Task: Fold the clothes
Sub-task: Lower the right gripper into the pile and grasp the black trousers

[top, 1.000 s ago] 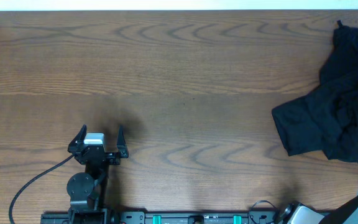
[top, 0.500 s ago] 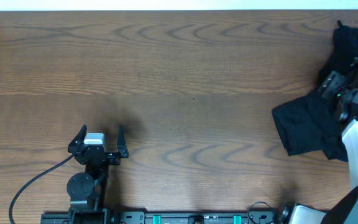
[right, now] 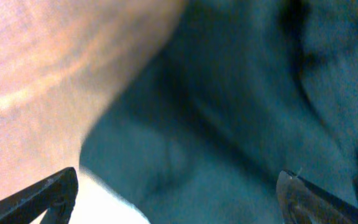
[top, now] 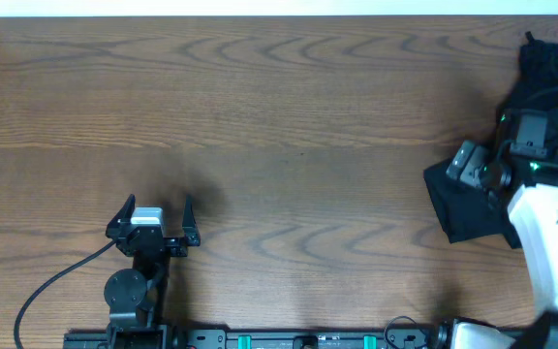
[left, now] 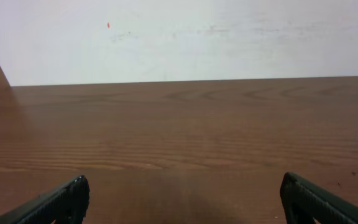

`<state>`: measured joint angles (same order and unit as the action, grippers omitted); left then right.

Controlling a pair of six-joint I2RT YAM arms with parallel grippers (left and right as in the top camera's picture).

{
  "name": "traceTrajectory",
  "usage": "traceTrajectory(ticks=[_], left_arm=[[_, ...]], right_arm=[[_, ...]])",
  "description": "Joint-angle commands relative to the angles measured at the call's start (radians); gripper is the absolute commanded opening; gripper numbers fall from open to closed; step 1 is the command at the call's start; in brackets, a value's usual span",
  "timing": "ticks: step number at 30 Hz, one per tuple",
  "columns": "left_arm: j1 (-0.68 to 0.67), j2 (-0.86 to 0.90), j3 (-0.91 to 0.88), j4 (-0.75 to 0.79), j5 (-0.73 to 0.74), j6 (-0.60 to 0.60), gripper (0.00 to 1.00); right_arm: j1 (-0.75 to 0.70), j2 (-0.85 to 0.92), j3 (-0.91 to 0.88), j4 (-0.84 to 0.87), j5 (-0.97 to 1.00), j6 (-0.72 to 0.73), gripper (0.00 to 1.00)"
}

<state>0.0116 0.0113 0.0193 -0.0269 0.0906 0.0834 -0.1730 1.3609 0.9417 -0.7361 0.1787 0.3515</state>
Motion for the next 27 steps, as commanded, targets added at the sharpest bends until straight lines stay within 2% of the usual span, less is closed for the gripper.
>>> traceTrajectory(ticks=[1, 5, 14, 22, 27], left_arm=[[0.005, -0.001, -0.015, -0.036, 0.014, 0.01, 0.98], [0.005, -0.001, -0.015, -0.036, 0.014, 0.01, 0.98], [0.005, -0.001, -0.015, -0.036, 0.014, 0.01, 0.98], [0.005, -0.001, -0.015, -0.036, 0.014, 0.01, 0.98], [0.005, -0.001, -0.015, -0.036, 0.014, 0.01, 0.98]], right_arm=[[0.009, -0.063, 0.014, -0.083, 0.086, 0.195, 0.99], [0.004, -0.066, -0.002, -0.14, 0.069, 0.285, 0.99], [0.003, -0.015, -0.143, 0.038, 0.0, 0.306, 0.99], [0.003, -0.005, -0.219, 0.054, 0.043, 0.428, 0.99], [0.002, -0.005, -0.253, 0.098, 0.056, 0.441, 0.99]])
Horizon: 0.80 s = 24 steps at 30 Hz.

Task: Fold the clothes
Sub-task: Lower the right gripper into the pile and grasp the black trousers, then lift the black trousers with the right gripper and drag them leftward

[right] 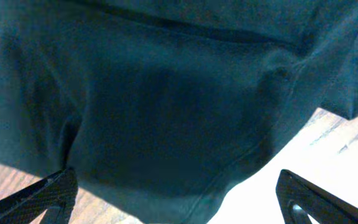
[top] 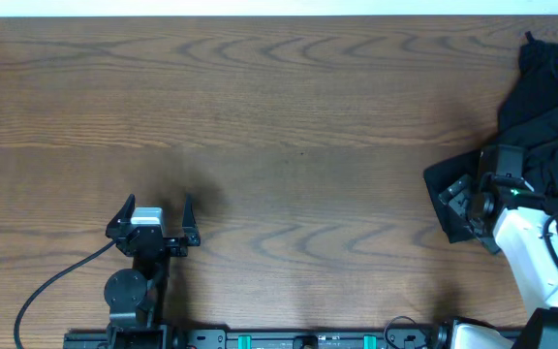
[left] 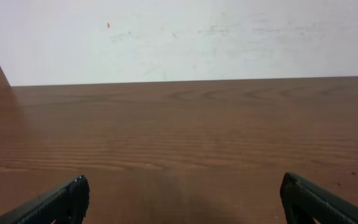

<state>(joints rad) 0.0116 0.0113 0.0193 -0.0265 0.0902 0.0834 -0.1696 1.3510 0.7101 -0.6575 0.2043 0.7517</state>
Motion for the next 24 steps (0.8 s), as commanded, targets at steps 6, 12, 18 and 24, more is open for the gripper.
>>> traceTrajectory(ticks=[6, 12, 18, 24], left_arm=[[0.005, -0.001, -0.015, -0.037, 0.014, 0.01, 0.98], [0.005, -0.001, -0.015, -0.037, 0.014, 0.01, 0.98], [0.005, -0.001, -0.015, -0.037, 0.014, 0.01, 0.98], [0.005, -0.001, -0.015, -0.037, 0.014, 0.01, 0.98]], right_arm=[[-0.001, 0.022, -0.103, 0.146, 0.022, 0.068, 0.99], [-0.001, 0.035, -0.124, 0.252, -0.03, 0.063, 0.88], [-0.001, 0.035, -0.124, 0.322, -0.068, 0.062, 0.25], [0.001, 0.034, -0.121, 0.467, -0.285, -0.102, 0.01]])
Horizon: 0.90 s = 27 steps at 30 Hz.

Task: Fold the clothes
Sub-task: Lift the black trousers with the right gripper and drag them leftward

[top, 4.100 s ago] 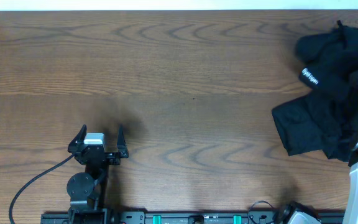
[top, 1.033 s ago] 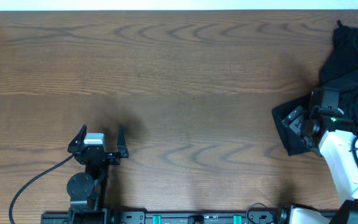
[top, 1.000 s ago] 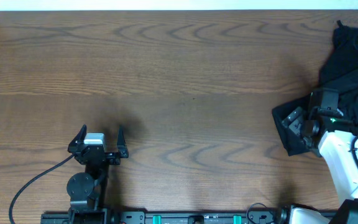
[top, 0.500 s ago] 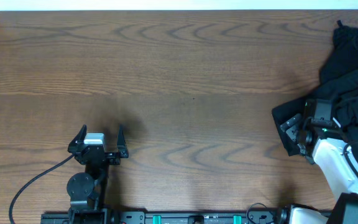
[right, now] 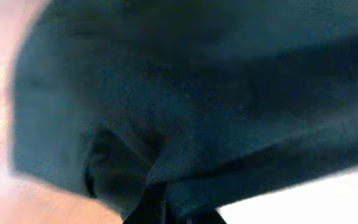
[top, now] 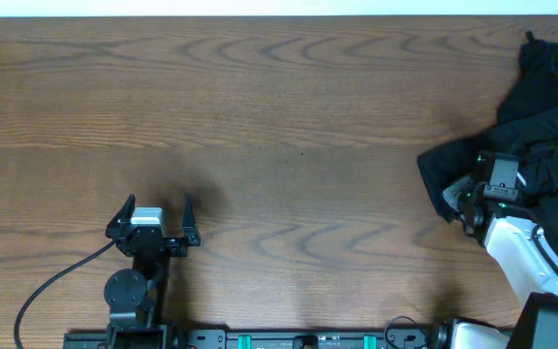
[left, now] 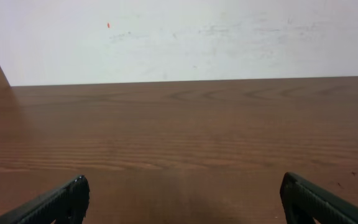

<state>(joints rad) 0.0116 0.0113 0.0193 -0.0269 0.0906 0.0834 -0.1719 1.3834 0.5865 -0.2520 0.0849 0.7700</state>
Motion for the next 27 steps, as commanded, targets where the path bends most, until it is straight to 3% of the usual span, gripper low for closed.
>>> traceTrajectory(ticks=[1, 5, 10, 18, 27], left_arm=[[0.005, -0.001, -0.015, -0.036, 0.014, 0.01, 0.98], [0.005, -0.001, -0.015, -0.036, 0.014, 0.01, 0.98], [0.005, -0.001, -0.015, -0.036, 0.014, 0.01, 0.98], [0.005, -0.001, -0.015, -0.036, 0.014, 0.01, 0.98], [0.005, -0.001, -0.015, -0.036, 0.014, 0.01, 0.98]], right_arm=[[0.003, 0.002, 0.003, 0.105, -0.234, -0.153, 0.01], [0.016, 0.002, 0.036, 0.274, -0.48, -0.153, 0.01], [0.116, 0.002, 0.169, 0.311, -0.539, -0.093, 0.01], [0.386, 0.003, 0.424, 0.312, -0.478, -0.086, 0.01], [0.629, 0.026, 0.48, 0.316, -0.294, -0.085, 0.05]])
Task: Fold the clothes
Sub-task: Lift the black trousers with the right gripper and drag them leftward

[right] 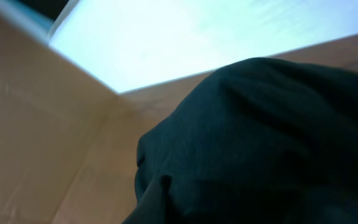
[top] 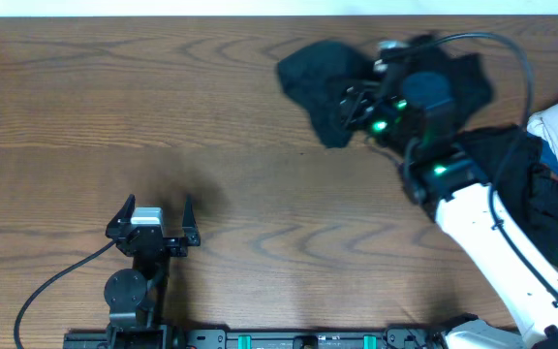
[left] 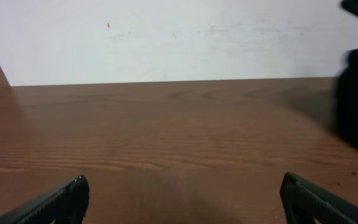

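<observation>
A black garment (top: pixel 323 73) hangs bunched at the far middle of the wooden table (top: pixel 163 97), lifted by my right gripper (top: pixel 361 105), which is shut on it. In the right wrist view the dark cloth (right: pixel 260 137) fills the frame and hides the fingers. The garment's edge also shows at the right of the left wrist view. My left gripper (top: pixel 153 218) rests at the near left, open and empty, its fingertips (left: pixel 67 196) wide apart over bare wood.
A pile of further clothes lies at the table's right edge: black cloth (top: pixel 541 199) with a white and pink piece on it. The right arm (top: pixel 482 223) reaches diagonally from the near right. A cable (top: pixel 51 286) trails from the left arm.
My right gripper was at the pile on the right edge, shut on black cloth. Now it is at the far middle of the table with the black garment in it. The left arm is unmoved.
My right gripper was open over the black pile at the right edge, then open lower on the pile's near-left corner, then shut on a fold of black cloth. Now it holds that garment away from the pile, at the far middle. The left gripper stayed open throughout.
</observation>
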`<state>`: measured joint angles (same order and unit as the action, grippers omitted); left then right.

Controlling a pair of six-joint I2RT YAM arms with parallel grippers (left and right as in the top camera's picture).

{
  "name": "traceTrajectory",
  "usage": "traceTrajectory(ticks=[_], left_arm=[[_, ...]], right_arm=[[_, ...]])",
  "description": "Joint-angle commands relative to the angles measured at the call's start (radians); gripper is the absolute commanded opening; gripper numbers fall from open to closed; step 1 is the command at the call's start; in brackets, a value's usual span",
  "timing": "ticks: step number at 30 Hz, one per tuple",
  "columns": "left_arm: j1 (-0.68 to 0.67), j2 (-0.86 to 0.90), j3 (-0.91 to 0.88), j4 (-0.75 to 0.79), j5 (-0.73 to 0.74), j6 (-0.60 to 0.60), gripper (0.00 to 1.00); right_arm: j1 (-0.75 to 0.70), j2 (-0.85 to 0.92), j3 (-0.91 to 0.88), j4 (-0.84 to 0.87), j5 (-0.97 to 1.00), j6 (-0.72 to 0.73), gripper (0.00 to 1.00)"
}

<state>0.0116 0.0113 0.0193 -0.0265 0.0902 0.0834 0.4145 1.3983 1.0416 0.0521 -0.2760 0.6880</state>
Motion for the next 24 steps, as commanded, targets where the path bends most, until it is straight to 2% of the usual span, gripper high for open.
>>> traceTrajectory(ticks=[1, 2, 4, 11, 17, 24], left_arm=[[0.005, -0.001, -0.015, -0.037, 0.014, 0.01, 0.98], [0.005, -0.001, -0.015, -0.037, 0.014, 0.01, 0.98], [0.005, -0.001, -0.015, -0.037, 0.014, 0.01, 0.98], [0.005, -0.001, -0.015, -0.037, 0.014, 0.01, 0.98], [0.005, -0.001, -0.015, -0.037, 0.014, 0.01, 0.98], [0.005, -0.001, -0.015, -0.037, 0.014, 0.01, 0.98]], right_arm=[[0.063, 0.024, 0.025, 0.017, 0.067, -0.004, 0.09], [0.077, 0.037, 0.025, 0.021, 0.066, -0.004, 0.16], [0.101, 0.066, 0.025, 0.025, 0.069, -0.011, 0.38], [0.106, 0.106, 0.026, 0.038, 0.072, -0.206, 0.77], [0.04, 0.059, 0.069, -0.113, 0.264, -0.269, 0.89], [-0.222, 0.054, 0.11, -0.31, 0.34, -0.357, 0.95]])
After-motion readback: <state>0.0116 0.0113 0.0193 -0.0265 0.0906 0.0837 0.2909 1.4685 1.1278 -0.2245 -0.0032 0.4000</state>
